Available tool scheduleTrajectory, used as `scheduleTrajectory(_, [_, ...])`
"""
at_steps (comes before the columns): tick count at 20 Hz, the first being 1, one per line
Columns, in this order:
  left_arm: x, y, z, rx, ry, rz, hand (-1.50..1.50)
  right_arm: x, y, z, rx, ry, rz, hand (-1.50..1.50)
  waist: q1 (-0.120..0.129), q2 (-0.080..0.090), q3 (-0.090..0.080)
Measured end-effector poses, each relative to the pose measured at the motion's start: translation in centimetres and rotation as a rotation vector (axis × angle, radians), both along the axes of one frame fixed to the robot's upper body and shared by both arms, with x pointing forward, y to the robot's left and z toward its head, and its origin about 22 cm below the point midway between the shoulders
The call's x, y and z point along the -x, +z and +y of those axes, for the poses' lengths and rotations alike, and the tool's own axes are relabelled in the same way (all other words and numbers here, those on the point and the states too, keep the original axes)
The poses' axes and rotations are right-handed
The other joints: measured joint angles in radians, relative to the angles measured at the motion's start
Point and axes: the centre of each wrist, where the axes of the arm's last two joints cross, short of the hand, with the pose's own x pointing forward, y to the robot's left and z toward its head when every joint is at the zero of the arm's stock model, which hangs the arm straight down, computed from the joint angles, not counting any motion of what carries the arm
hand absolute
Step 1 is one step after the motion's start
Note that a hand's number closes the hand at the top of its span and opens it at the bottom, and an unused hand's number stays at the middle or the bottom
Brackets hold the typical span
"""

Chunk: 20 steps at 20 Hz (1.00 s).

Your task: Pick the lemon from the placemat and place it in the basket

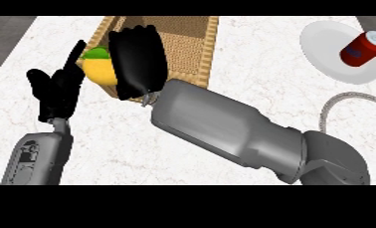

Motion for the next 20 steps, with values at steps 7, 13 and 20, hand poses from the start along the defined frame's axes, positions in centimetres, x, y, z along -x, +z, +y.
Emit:
scheduleTrajectory(7, [0.5,0.2,0.4,-0.003,0.002,0.001,0.0,-3.0,2.0,0.6,0.087,-0.033,-0.05,1.5,0.007,0.006,0.0])
scheduleTrajectory(13, [0.6,0.2,-0.1,-0.004,-0.008,-0.008,0.0,-4.8,2.5,0.0,0.166,-0.092,0.06,1.5,0.014,0.006,0.001])
scheduleTrajectory(20, [0.6,0.0,-0.1,-0.006,-0.006,0.001,0.0,-6.3,1.9,-1.3,0.215,-0.098,0.158,1.5,0.013,0.003,0.005])
